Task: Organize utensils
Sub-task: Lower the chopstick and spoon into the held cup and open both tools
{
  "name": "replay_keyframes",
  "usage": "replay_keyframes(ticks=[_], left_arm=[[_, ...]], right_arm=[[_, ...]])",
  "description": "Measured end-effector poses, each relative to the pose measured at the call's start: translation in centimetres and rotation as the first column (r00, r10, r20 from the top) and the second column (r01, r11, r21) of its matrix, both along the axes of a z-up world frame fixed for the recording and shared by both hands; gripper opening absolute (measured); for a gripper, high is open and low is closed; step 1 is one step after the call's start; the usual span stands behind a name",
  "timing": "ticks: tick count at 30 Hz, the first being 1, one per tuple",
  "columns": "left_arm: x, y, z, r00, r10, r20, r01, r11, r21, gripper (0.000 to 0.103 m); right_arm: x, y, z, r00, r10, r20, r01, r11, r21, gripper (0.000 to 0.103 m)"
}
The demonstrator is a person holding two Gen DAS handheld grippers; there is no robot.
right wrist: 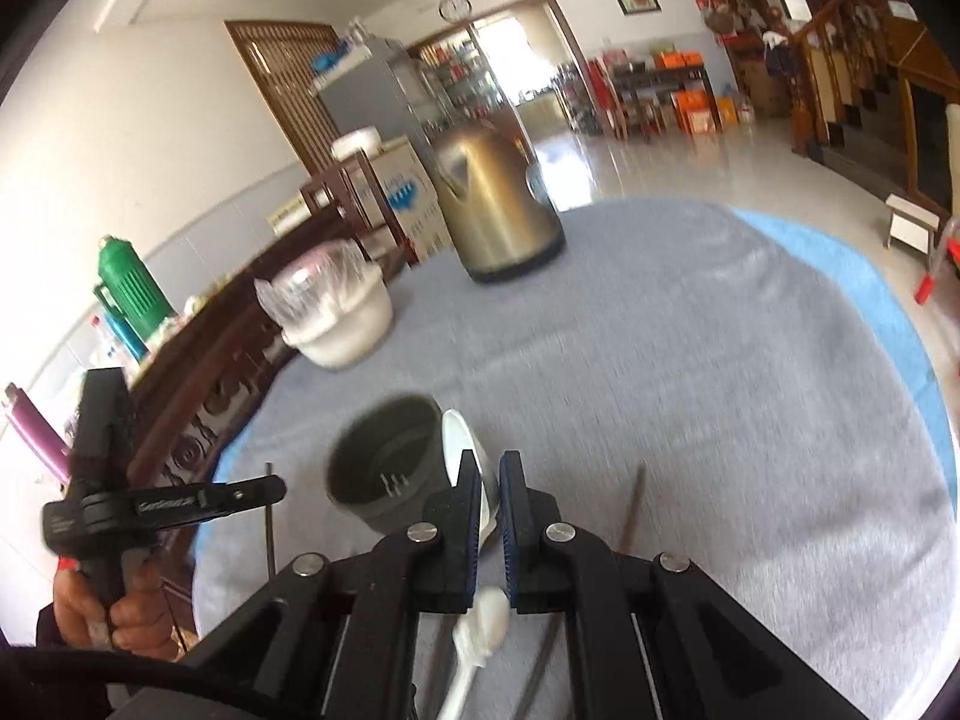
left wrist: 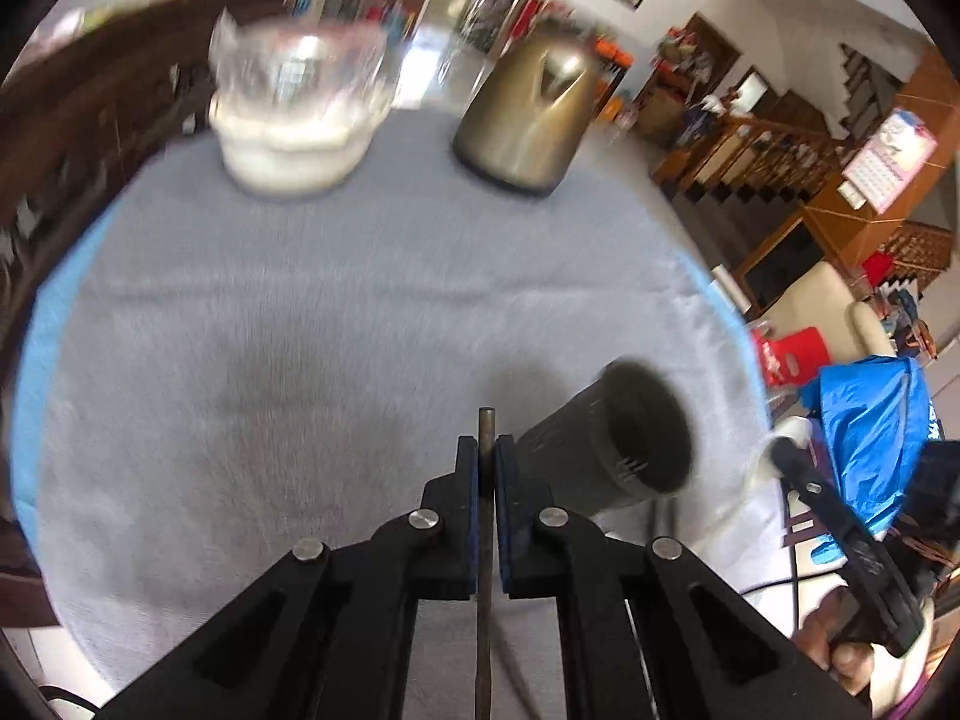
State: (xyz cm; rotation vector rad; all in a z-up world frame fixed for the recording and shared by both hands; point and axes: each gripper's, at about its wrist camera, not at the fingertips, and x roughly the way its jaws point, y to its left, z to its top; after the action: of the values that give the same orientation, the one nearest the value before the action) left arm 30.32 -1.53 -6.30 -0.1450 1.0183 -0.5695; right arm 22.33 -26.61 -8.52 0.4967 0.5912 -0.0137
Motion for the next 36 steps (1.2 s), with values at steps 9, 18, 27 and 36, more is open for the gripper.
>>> replay_keyframes(ticks=[9,18,27,36], left_arm=[[-1.6,-0.9,10.2,0.974,-0.003,0.226,0.024,0.996,-0.090,0.005],[-1.7,-3.3,17.4,0.907,0.044,0.418,0.010,0.992,-0.125,0.005],[0.1,-5.9,11.8,0.951,0.023,0.309,-0.014,0.999,-0.031,0.005],[-2.4,-1.9,8.5,0.963,0.066,0.261,-0.060,0.998,-0.033,0.052]], right_arm=[[1.4,0.5,5.4,0.990,-0.019,0.139,0.022,1.000,-0.020,0.007],[4.7,1.7,8.9,0.966,-0.046,0.256,0.071,0.993,-0.089,0.007],[6.6,2.9,4.4,0.991,0.058,0.125,-0.041,0.990,-0.134,0.008],[1.4,-1.1,4.2,0.986,0.043,0.159,-0.046,0.999,0.017,0.030]])
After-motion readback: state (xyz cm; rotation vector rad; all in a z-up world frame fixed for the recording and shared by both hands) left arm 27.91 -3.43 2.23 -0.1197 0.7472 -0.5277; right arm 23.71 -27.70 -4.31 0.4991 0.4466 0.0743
